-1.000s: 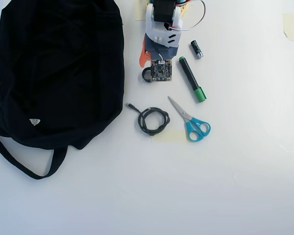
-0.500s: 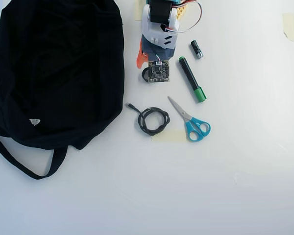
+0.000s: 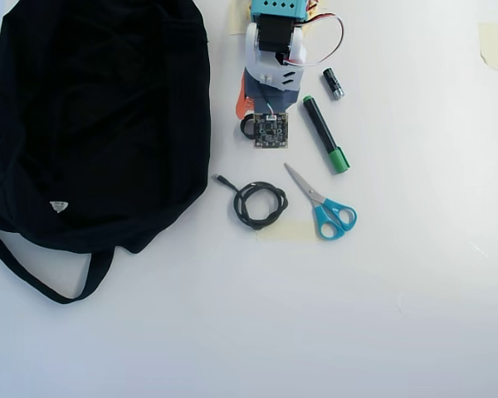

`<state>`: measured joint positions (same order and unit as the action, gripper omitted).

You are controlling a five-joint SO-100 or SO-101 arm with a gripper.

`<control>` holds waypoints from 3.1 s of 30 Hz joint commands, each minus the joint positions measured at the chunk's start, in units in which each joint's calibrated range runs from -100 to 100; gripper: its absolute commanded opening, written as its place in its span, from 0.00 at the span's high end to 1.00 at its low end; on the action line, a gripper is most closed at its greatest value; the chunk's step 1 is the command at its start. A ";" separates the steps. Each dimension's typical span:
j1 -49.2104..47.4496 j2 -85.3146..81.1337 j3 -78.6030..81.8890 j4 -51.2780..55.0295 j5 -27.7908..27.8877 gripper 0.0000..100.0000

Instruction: Put the bike light into the black bag

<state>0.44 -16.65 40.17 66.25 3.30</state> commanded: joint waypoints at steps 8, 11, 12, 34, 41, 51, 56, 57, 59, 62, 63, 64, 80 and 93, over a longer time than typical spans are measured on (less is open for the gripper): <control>-4.11 -0.03 -1.81 -0.62 -2.62 0.76; -4.11 0.05 -1.72 -0.62 -2.62 0.76; -4.11 0.05 -1.36 -0.62 -2.62 0.76; -3.43 5.53 0.62 -3.55 -2.56 0.76; -3.43 9.84 0.71 -7.34 -2.51 0.76; -3.43 11.75 0.71 -8.63 -2.51 0.72; -3.36 11.83 0.80 -8.63 -2.56 0.75; -3.36 12.00 0.80 -8.63 -2.56 0.76; -3.21 12.99 0.71 -8.72 -2.56 0.79; -2.91 14.57 0.71 -10.70 -2.56 0.87; -2.91 14.90 0.71 -11.47 -2.56 0.90; -2.91 15.15 0.80 -12.07 -2.56 0.93; -1.94 14.16 -0.01 -12.16 -2.82 0.98; -1.71 13.91 -18.07 5.93 -2.67 0.98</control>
<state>-1.47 -1.70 29.48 66.85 0.61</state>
